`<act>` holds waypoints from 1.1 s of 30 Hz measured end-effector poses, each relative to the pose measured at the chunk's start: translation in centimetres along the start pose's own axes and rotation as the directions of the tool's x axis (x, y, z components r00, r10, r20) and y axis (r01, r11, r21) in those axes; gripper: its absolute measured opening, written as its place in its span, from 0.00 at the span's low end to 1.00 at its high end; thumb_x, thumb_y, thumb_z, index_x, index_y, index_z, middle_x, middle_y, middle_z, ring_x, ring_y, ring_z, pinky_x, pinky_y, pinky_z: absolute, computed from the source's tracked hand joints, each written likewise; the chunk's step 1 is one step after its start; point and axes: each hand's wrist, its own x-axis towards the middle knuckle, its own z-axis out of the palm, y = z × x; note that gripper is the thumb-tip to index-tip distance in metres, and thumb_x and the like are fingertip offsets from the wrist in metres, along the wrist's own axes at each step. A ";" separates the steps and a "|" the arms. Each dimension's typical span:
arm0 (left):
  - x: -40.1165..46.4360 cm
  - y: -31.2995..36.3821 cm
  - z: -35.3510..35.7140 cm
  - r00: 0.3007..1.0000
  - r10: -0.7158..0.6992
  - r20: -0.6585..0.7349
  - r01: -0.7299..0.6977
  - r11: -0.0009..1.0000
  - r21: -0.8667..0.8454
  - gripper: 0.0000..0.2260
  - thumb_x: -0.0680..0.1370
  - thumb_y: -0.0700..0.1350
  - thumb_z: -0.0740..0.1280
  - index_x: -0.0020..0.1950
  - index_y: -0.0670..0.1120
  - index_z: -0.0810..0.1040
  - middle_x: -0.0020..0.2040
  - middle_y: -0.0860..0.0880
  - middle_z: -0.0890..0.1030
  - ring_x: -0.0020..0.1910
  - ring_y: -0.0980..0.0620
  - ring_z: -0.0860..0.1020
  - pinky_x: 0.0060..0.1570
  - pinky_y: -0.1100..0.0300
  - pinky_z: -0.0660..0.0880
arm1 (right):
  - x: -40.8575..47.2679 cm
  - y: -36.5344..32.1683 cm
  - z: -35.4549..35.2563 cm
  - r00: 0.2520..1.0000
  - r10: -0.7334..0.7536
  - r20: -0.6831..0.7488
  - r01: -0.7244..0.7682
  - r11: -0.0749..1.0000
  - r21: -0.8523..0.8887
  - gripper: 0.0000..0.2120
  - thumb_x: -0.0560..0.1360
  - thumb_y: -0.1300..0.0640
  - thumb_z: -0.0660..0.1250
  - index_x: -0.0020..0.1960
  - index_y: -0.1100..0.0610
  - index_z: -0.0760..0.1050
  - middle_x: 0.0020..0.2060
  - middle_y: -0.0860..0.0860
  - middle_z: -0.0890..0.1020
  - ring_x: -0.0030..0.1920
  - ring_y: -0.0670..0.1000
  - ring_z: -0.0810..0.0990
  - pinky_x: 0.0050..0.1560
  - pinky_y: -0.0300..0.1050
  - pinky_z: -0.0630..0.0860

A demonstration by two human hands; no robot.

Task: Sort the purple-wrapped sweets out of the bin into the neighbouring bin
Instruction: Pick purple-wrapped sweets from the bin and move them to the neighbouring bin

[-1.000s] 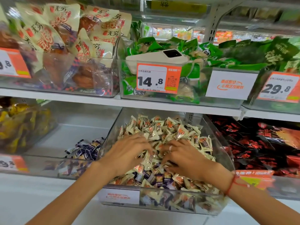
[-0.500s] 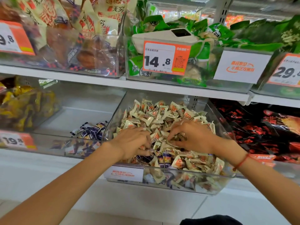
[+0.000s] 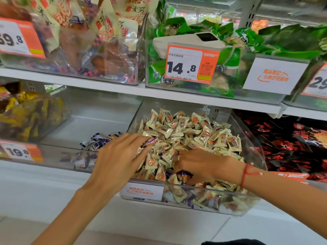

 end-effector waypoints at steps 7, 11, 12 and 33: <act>-1.6 -1.4 -1.6 0.980 -0.170 -0.102 0.161 0.983 -0.090 0.13 0.77 0.54 0.64 0.54 0.48 0.82 0.46 0.54 0.83 0.44 0.56 0.79 0.37 0.70 0.67 | -1.5 0.4 0.7 0.972 0.192 -0.134 -0.129 0.917 0.378 0.13 0.72 0.46 0.71 0.53 0.47 0.72 0.51 0.41 0.77 0.51 0.44 0.75 0.50 0.45 0.73; -1.5 -3.4 -2.3 0.950 -0.303 -0.071 0.294 0.948 -0.120 0.15 0.79 0.53 0.58 0.57 0.48 0.78 0.47 0.51 0.82 0.46 0.50 0.79 0.34 0.64 0.67 | -1.2 0.2 -0.1 0.893 0.387 -0.231 -0.013 0.535 0.844 0.14 0.71 0.53 0.74 0.54 0.47 0.76 0.52 0.39 0.80 0.54 0.44 0.79 0.57 0.46 0.77; -1.3 -4.1 -2.4 0.931 -0.359 -0.071 0.349 0.929 -0.126 0.15 0.80 0.53 0.57 0.59 0.49 0.77 0.47 0.50 0.81 0.45 0.48 0.78 0.34 0.60 0.68 | -0.8 -0.3 -1.0 0.864 0.427 -0.267 0.045 0.463 0.885 0.14 0.72 0.55 0.73 0.55 0.47 0.76 0.52 0.39 0.80 0.52 0.47 0.80 0.53 0.44 0.78; -1.2 -7.5 -0.7 0.897 -0.441 0.031 0.443 0.893 -0.081 0.13 0.77 0.43 0.68 0.60 0.53 0.78 0.58 0.54 0.80 0.52 0.50 0.79 0.43 0.55 0.76 | 3.6 -2.1 -7.1 0.852 0.279 -0.443 0.088 0.757 0.647 0.11 0.79 0.54 0.64 0.61 0.48 0.78 0.59 0.41 0.79 0.59 0.37 0.74 0.59 0.28 0.67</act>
